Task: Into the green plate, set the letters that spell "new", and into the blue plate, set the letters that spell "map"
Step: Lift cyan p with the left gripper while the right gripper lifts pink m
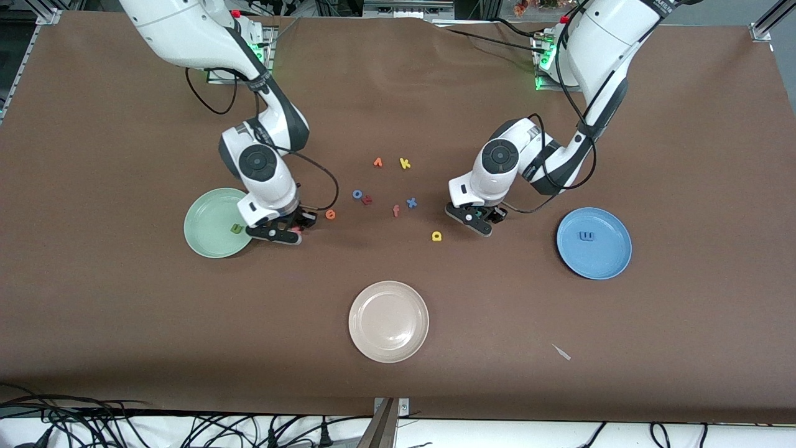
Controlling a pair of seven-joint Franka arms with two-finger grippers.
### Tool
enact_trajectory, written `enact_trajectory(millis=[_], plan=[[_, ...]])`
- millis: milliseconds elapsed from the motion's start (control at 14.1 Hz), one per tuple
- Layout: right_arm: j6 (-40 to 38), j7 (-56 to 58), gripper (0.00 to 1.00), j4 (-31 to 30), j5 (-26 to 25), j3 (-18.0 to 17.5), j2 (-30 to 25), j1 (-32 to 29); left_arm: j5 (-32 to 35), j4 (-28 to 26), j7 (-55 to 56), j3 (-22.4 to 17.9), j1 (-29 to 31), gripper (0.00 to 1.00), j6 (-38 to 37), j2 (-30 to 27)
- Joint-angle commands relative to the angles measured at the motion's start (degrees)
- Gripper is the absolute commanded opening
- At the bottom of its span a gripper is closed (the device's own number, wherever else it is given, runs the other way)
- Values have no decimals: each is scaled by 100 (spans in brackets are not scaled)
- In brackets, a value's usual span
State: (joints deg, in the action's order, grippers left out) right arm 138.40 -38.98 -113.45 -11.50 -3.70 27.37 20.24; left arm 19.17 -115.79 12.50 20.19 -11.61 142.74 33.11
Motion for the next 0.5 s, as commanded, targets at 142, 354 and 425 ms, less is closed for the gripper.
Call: enact_trajectory(millis=[142, 354, 425], plan=[[-964, 1469, 7, -105, 51, 588, -706, -37, 219, 100, 103, -94, 1, 35, -9, 117], [-719, 1744, 15, -738, 69, 844, -1022, -46, 219, 109, 59, -94, 97, 17, -36, 91], [-518, 1805, 15, -1035, 104, 853, -1163, -55, 210, 109, 59, -94, 167, 13, -62, 47]])
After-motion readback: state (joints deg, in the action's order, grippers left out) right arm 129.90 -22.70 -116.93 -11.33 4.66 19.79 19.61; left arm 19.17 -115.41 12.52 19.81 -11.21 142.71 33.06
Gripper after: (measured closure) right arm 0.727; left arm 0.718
